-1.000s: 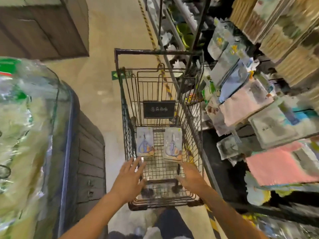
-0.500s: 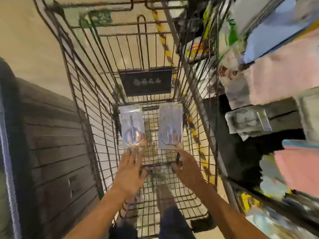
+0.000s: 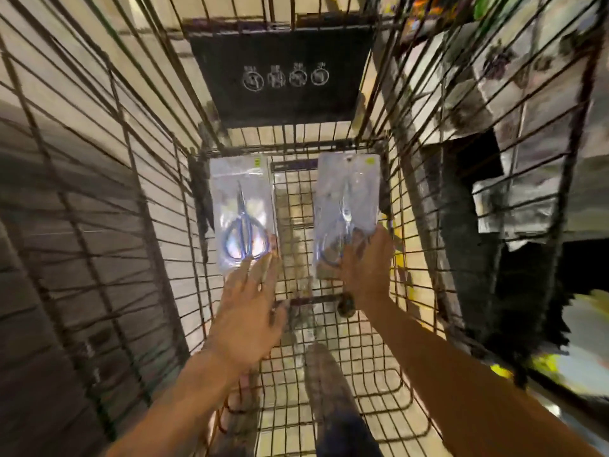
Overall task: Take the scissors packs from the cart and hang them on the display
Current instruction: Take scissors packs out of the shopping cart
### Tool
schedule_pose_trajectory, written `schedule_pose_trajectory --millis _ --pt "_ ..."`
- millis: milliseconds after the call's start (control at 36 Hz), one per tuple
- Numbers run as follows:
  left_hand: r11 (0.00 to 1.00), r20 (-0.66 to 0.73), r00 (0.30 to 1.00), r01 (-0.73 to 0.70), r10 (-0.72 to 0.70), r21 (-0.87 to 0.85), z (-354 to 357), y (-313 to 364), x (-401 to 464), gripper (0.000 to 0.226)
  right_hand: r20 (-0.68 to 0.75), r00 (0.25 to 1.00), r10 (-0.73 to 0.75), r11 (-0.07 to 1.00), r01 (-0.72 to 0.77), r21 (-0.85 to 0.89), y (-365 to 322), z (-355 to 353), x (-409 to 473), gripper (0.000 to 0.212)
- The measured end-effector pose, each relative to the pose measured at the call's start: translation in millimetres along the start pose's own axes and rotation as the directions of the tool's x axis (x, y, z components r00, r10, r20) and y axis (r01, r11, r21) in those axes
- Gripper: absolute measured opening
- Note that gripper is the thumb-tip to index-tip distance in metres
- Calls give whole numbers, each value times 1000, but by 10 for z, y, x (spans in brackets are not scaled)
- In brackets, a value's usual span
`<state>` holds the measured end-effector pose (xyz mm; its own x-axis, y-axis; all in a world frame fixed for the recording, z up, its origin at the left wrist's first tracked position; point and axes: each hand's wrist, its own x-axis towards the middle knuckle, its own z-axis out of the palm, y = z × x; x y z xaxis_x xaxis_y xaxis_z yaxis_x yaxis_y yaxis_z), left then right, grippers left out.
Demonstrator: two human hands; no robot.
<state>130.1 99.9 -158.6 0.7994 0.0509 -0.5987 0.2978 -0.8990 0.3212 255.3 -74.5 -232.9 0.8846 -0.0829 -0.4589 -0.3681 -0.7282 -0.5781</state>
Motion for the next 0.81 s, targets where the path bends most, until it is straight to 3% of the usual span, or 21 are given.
schedule_pose_trajectory --millis 139,333,417,528,667,806 --pt "1000 -15 1000 -5 5 -8 2 -94 6 72 -41 998 37 999 -38 -23 -70 34 37 61" --pt "997 56 998 40 -37 -61 -134 -92 53 87 -136 990 46 997 -38 64 -171 15 8 68" --pt "993 95 993 75 -67 -90 -191 -74 96 74 -118 989 93 988 -77 135 -237 -28 -23 71" --pt "960 159 981 150 -114 -235 -229 -54 130 73 -13 996 90 985 -87 151 -171 -89 -79 40" --pt "780 175 977 201 -119 -593 -368 46 144 71 106 992 73 915 -109 387 -138 -237 -221 27" --pt "396 163 962 240 -219 -887 -392 132 190 78 371 917 144 787 -334 519 -246 -449 -534 38"
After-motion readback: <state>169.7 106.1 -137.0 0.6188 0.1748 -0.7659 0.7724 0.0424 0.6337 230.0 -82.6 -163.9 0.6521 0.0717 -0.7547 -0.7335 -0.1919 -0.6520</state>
